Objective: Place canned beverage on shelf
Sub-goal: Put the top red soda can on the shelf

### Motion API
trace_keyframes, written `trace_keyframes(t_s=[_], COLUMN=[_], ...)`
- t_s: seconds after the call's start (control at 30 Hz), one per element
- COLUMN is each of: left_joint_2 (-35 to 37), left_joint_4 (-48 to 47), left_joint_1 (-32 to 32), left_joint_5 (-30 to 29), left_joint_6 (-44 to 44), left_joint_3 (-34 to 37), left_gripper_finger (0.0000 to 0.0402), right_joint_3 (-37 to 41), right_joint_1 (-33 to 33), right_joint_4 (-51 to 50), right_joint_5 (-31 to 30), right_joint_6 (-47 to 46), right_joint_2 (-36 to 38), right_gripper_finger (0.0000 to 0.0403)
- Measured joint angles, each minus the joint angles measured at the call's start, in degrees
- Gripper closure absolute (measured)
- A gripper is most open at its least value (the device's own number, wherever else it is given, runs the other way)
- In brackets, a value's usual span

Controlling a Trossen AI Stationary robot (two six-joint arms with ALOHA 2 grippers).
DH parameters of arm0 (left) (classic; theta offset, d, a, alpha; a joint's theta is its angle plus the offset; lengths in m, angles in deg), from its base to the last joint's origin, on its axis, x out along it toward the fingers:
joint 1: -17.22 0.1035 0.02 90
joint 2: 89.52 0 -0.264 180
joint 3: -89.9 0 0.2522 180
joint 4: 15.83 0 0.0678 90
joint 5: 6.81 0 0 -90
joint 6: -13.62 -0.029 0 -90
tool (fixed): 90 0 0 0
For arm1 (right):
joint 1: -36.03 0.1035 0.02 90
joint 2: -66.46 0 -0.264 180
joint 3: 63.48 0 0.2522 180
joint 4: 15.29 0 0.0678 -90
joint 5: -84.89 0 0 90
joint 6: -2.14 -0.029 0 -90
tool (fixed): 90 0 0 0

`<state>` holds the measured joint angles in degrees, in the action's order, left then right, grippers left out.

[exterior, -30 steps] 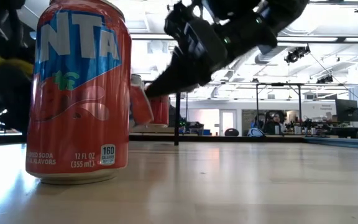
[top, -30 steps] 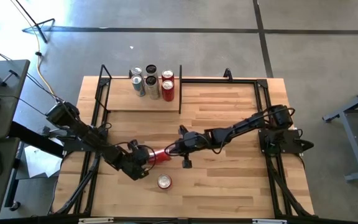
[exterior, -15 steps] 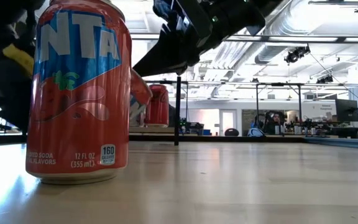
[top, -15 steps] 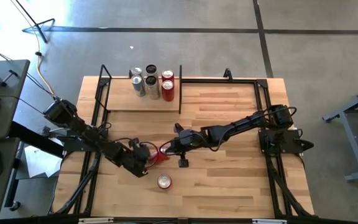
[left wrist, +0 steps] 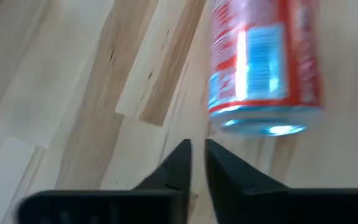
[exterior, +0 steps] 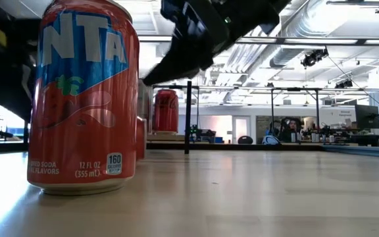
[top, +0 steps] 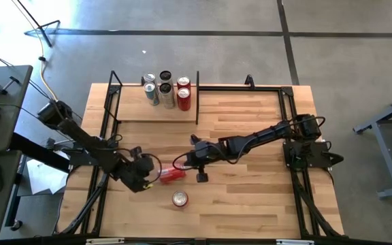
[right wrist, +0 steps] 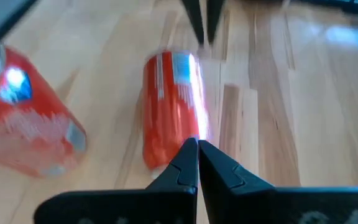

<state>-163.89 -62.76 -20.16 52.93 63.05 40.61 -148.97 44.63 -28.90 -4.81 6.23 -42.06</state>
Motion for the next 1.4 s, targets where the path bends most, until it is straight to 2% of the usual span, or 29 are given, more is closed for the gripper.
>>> trace_keyframes(t_s=[0.1, 0.23, 0.3, 0.43, 0.57, 0.7, 0.9, 1.0, 1.07, 1.17, 1.4], left_joint_2=[1.39, 1.75, 1.75, 1.93, 2.01, 2.01, 2.03, 2.03, 2.02, 2.03, 2.03], left_joint_4=[0.24, -0.67, 0.07, 4.64, 16.73, 26.16, 27.83, 29.14, 29.92, 30.5, 33.68], left_joint_1=[-0.21, -0.66, -1.73, -4.79, -7.1, -7.21, -5.25, -4.29, -3.69, -2.5, -0.06], left_joint_5=[-0.85, -1.99, -2.77, -6.62, -8.78, -10.04, -10.25, -9.22, -9.02, -8.99, -7.05], left_joint_6=[0.4, 2.8, 4.21, 10.07, 15.57, 16.44, 16.44, 15.9, 14.75, 13.4, 8.82], left_joint_3=[0.0, 0.04, 0.28, 4.82, 12.03, 15.53, 15.67, 15.67, 15.67, 15.67, 15.67], left_gripper_finger=[0.0396, 0.0395, 0.0399, 0.0401, 0.0401, 0.0401, 0.0401, 0.0401, 0.0401, 0.0401, 0.0401], right_joint_3=[0.88, 6.17, 9.63, 18.38, 25.32, 25.51, 19.43, 17.87, 17.14, 15.98, 12.03], right_joint_1=[0.0, 0.04, 0.04, -0.13, -0.87, -1.86, -3.55, -3.5, -3.37, -3.87, -3.27], right_joint_4=[-0.81, 4.46, 11.29, 32.83, 47.61, 45.43, 33.26, 31.82, 31.94, 32.37, 33.58], right_joint_5=[0.0, 0.01, 1.73, 7.41, 5.27, 4.32, 8.46, 10.46, 10.8, 10.96, 12.27], right_joint_6=[-0.46, -0.66, -1.16, -2.88, -4.56, -4.29, -6.52, -4.13, -2.94, -2.72, -2.87], right_joint_2=[0.25, 0.3, 0.28, -0.14, -0.23, -0.23, -0.23, -0.27, -0.87, -2.91, -8.53], right_gripper_finger=[0.0403, 0.0403, 0.0403, 0.0403, 0.0399, 0.0355, 0.0207, 0.0139, 0.0108, 0.0089, 0.0085])
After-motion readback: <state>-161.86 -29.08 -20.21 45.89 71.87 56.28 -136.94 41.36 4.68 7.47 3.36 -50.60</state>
